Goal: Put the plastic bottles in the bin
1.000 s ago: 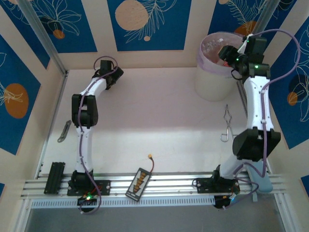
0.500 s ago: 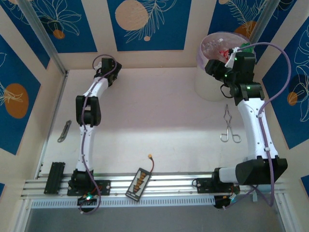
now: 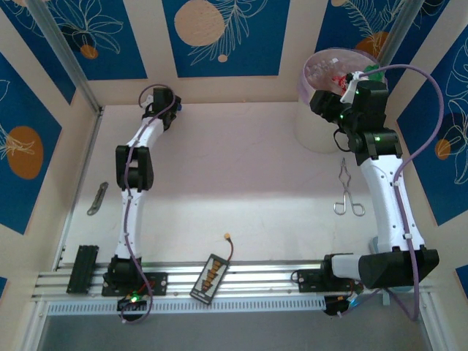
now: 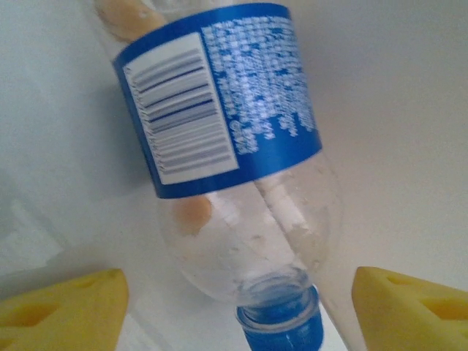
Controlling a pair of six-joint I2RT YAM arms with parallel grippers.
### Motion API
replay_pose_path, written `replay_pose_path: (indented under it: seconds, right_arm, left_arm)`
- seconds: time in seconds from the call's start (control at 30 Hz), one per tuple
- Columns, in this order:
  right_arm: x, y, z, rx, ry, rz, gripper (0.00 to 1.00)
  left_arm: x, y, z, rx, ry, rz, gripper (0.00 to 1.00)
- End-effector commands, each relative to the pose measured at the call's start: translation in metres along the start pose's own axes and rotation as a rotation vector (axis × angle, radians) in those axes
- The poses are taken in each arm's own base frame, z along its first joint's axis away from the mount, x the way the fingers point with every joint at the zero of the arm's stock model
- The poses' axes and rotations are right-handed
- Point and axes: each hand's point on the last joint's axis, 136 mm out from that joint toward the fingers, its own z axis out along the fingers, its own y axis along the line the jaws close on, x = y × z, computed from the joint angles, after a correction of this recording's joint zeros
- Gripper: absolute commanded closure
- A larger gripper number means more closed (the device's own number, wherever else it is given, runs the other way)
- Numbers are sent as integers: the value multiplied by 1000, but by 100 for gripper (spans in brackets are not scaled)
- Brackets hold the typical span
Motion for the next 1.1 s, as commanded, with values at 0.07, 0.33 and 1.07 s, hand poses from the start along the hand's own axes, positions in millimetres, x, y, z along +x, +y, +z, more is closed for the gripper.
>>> replay_pose_path:
  seconds: [0.07, 0.33, 1.07]
  right_arm:
    - [-1, -4, -3, 18, -25, -28, 36]
    - [5, -6, -3, 18, -16, -24, 36]
    - [11, -7, -16, 21, -28, -27, 37]
  left_arm:
    - [19, 48, 29, -75, 41, -45, 34]
    - [10, 44, 20, -73, 36, -26, 48]
    - [2, 57, -21, -60, 28, -24, 79]
